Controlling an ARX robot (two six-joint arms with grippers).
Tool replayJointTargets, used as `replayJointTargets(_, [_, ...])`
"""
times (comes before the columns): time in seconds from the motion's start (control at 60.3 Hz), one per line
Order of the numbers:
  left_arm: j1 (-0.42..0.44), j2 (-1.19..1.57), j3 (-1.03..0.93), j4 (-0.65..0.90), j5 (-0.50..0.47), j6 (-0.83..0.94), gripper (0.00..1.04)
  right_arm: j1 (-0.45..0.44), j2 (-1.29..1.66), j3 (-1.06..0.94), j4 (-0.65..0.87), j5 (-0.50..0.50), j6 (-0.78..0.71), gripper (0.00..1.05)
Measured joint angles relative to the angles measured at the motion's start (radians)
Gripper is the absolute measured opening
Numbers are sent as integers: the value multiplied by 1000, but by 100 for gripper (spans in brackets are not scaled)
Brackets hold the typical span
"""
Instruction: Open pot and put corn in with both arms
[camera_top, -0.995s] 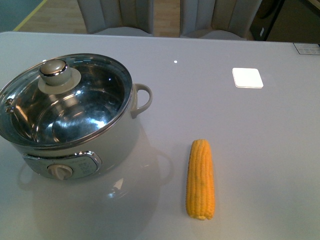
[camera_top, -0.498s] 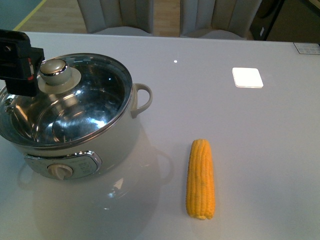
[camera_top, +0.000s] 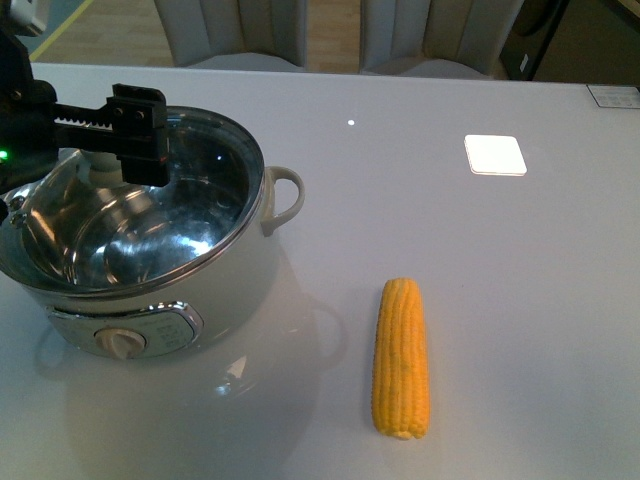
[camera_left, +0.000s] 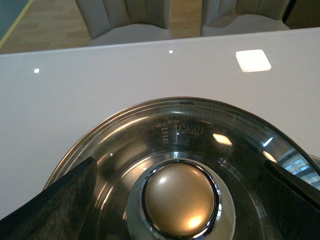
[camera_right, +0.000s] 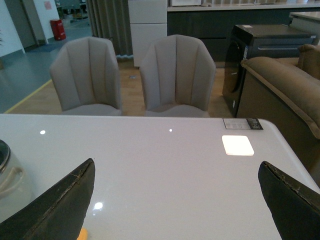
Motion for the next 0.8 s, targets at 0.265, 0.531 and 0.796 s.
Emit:
replayJointTargets(0.265, [-1, 99, 63, 32, -24, -20, 98, 0, 0, 0, 0, 0, 0, 96])
replayJointTargets(0.531, [-3, 150, 62, 71, -42, -63, 98, 0, 0, 0, 0, 0, 0, 96])
replayJointTargets(0.796, [-6, 162, 54, 102, -74, -83, 98, 0, 0, 0, 0, 0, 0, 96])
